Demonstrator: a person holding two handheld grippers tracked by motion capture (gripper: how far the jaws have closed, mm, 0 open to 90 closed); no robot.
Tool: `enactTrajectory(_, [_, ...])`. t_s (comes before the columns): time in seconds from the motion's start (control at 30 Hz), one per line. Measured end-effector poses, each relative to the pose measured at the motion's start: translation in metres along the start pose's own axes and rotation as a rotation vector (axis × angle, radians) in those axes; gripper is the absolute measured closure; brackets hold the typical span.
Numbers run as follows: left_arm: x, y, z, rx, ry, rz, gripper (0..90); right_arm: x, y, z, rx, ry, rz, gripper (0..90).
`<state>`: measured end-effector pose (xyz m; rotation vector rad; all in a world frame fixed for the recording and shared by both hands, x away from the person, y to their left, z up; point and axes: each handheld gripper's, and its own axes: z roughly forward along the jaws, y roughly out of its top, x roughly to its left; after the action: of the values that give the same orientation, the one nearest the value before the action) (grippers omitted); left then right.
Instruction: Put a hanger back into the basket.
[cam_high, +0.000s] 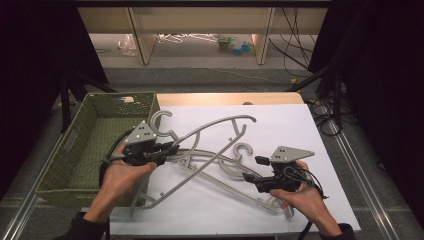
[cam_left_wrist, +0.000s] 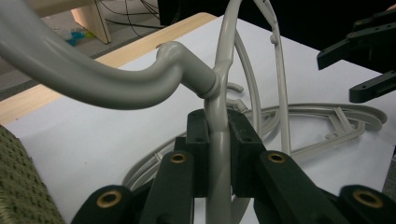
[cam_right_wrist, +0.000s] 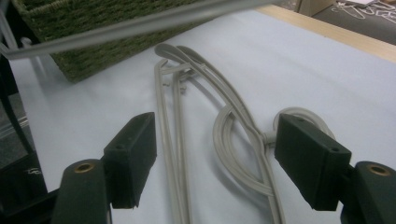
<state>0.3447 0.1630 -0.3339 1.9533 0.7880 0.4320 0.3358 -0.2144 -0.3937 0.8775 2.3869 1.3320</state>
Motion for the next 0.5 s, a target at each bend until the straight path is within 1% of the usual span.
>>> enactTrajectory(0.03, [-0.002,-0.001,-0.006,0.003,-0.015,0.004,80.1,0.000,-0.002,0.002,0.007,0.002,-0.007,30.1])
enactTrajectory(0.07, [-0.002,-0.001,-0.006,0.003,-0.015,0.004,80.2,0.000,-0.002,0.003,0.010,0.011,-0.005,30.1])
enactTrajectory(0.1, [-0.003,-0.001,-0.012,0.004,-0.020,0.003,80.2,0.001,-0.004,0.004,0.008,0.013,-0.007,30.1])
enactTrajectory(0.13, [-0.003,-0.001,-0.012,0.004,-0.020,0.003,80.2,0.001,-0.004,0.004,0.008,0.013,-0.007,30.1])
enactTrajectory(0.17, [-0.002,-0.002,-0.015,0.006,-0.031,0.005,80.2,0.001,-0.004,0.005,0.013,0.020,-0.014,30.1])
enactTrajectory(0.2, [-0.002,-0.002,-0.018,0.006,-0.037,-0.001,80.2,0.002,-0.006,0.006,0.024,0.023,-0.008,30.1])
enactTrajectory(0.23, [-0.002,-0.002,-0.021,0.012,-0.035,-0.004,80.2,0.001,-0.007,0.008,0.032,0.032,-0.014,30.1])
enactTrajectory(0.27, [-0.001,-0.001,-0.027,0.011,-0.024,0.004,80.2,0.002,-0.007,0.008,0.036,0.025,-0.011,30.1])
enactTrajectory(0.3, [0.002,0.000,-0.034,0.007,-0.024,0.001,80.1,0.002,-0.009,0.010,0.049,0.020,-0.015,30.1])
enactTrajectory(0.33, [0.003,0.001,-0.039,0.001,-0.014,-0.005,80.1,0.002,-0.009,0.010,0.044,0.025,-0.015,30.1])
enactTrajectory(0.37, [0.003,0.001,-0.039,0.001,-0.014,-0.005,80.1,0.002,-0.009,0.010,0.044,0.025,-0.015,30.1])
enactTrajectory(0.4, [0.006,0.002,-0.044,-0.001,-0.014,-0.003,80.1,0.002,-0.009,0.010,0.044,0.024,-0.015,30.0])
enactTrajectory(0.43, [0.011,0.003,-0.052,-0.002,0.007,0.001,80.1,0.001,-0.010,0.010,0.050,0.024,-0.004,29.4])
enactTrajectory(0.5, [0.013,0.003,-0.056,-0.007,0.014,-0.006,80.1,0.000,-0.010,0.010,0.045,0.018,-0.011,29.3])
